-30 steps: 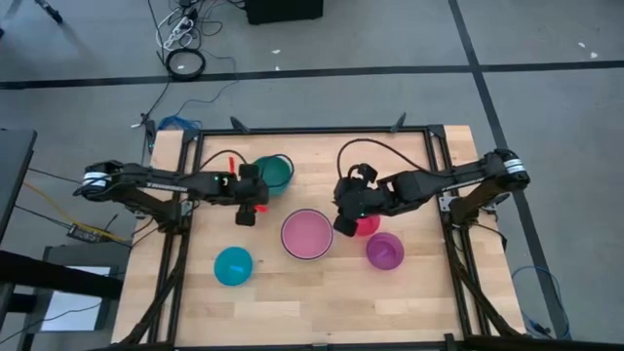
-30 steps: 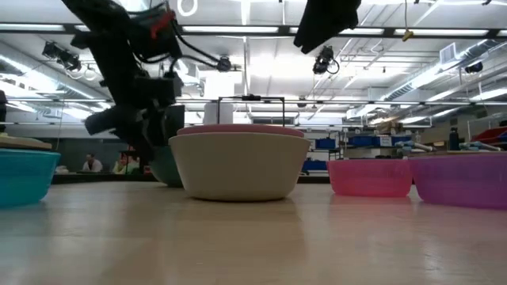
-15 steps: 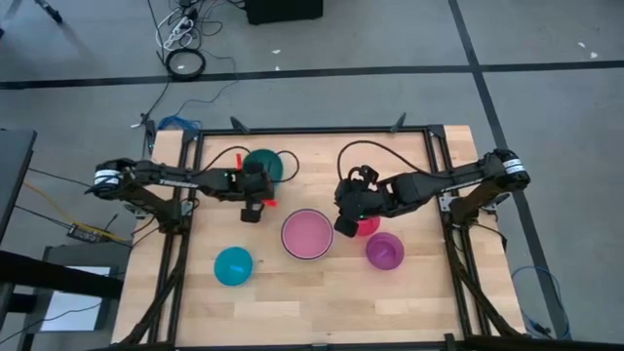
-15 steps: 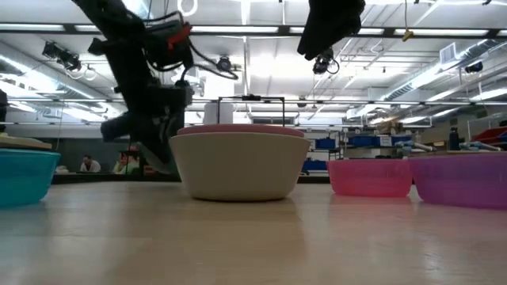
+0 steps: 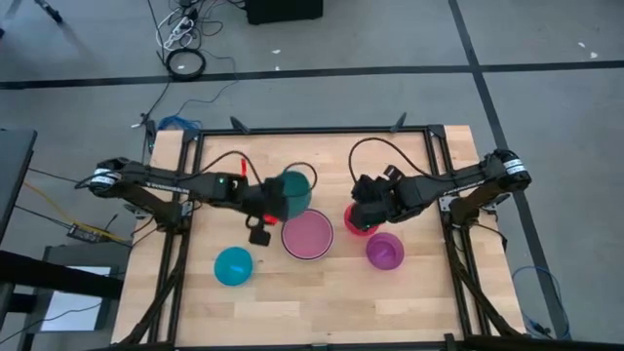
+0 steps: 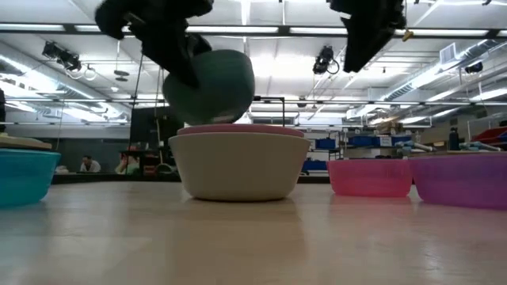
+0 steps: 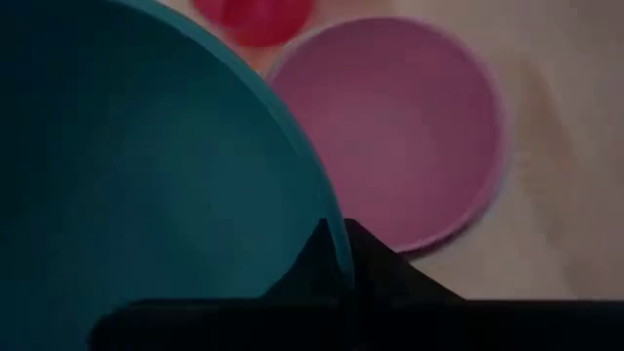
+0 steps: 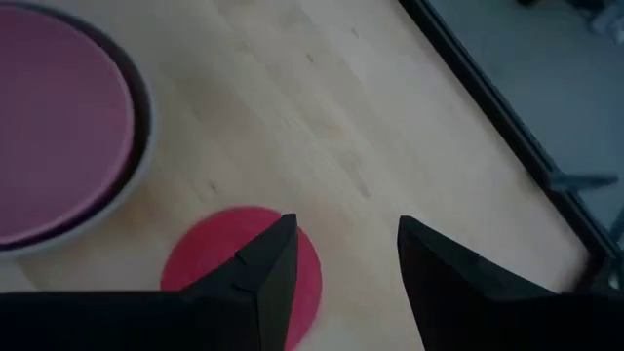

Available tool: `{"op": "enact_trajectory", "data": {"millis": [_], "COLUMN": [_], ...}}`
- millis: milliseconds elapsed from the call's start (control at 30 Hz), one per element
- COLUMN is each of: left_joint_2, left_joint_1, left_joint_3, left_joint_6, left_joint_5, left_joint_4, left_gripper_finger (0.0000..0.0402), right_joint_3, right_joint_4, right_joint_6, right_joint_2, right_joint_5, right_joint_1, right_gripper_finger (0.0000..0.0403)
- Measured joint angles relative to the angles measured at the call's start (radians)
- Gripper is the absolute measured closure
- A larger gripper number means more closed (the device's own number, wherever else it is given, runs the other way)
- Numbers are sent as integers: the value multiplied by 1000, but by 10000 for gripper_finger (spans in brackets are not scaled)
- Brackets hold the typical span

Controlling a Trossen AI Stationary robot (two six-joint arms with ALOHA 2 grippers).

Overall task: Nest bowls inside each other
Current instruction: Stack the dark green bowl on top of the pink bowl

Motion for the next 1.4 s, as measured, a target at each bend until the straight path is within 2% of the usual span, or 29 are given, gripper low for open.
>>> {"op": "enact_trajectory", "data": {"millis": [167,333,600,733,867,1200,1400], "left_joint_2": [36,70,144,149,149,149,149], "left_joint_1": [-84,-134,-150,-150,-151,-176,-183], "left_joint_3": [-1,-1,-1,-1,-1,-1,-1], "left_joint_6": [-120,-195,-299,-360,-411,-516,-588], "left_joint_5": [-7,-20,-26,12,33,63,72], "left_joint_4": [36,138,186,188,211,290,341], "left_gripper_finger": [397,377,367,358,326,211,189], "right_joint_3": [0,0,0,0,0,0,0], "right_joint_4": [-49,-47,-45,-38,-8,38,41], "right_joint_6": [116,229,378,430,452,476,470], "right_joint_2": [0,0,0,2,2,2,2], "right_joint_5": [10,26,27,26,26,20,26], "right_joint_1": [66,147,262,307,339,385,384], "right_gripper_finger": [238,238,238,238,238,238,238]}}
